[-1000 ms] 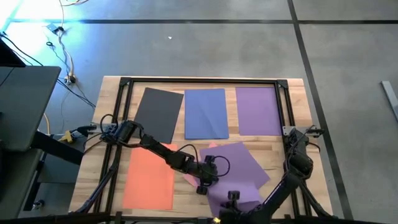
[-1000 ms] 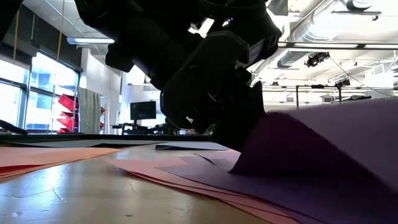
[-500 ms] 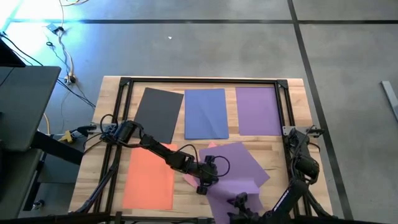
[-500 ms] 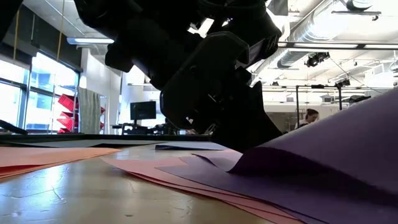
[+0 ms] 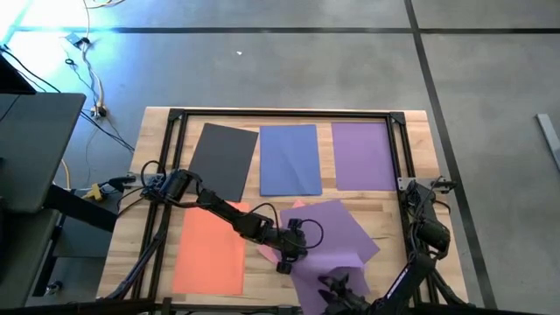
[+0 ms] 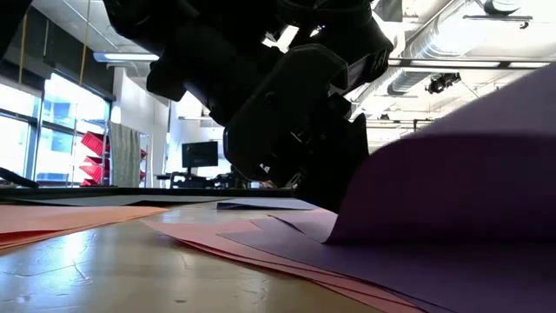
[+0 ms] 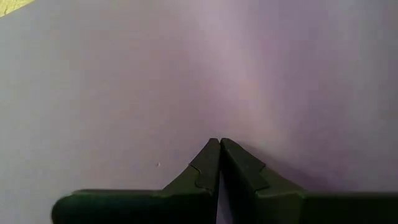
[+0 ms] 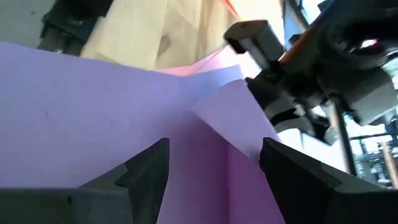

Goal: Organize paper
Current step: Stack the bottom violet paper on top of the top violet paper

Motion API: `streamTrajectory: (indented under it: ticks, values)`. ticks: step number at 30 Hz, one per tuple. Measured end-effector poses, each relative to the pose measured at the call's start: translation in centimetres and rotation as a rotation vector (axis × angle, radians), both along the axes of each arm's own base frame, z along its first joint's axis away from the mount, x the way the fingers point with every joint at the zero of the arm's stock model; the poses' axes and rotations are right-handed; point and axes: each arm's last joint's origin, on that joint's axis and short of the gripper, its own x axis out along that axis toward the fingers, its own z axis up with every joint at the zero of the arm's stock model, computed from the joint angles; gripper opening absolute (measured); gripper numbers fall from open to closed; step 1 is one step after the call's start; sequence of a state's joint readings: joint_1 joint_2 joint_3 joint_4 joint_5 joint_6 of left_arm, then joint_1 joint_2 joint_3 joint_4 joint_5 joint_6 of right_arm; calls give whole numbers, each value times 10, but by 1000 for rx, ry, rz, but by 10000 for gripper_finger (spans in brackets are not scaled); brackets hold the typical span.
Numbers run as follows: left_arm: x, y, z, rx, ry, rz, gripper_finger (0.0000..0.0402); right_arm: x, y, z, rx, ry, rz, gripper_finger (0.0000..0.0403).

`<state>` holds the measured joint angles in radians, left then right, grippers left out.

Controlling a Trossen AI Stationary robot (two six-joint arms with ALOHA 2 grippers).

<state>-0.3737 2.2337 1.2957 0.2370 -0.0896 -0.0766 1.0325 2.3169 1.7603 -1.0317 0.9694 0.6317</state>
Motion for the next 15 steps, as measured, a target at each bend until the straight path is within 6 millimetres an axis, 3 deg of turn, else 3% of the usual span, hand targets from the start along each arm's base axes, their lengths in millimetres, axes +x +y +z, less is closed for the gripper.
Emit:
streamTrajectory:
  ticks: [15]
  values:
    - [0, 0, 0, 0, 0, 0, 0, 0, 0, 1, -42, 6, 26, 233]
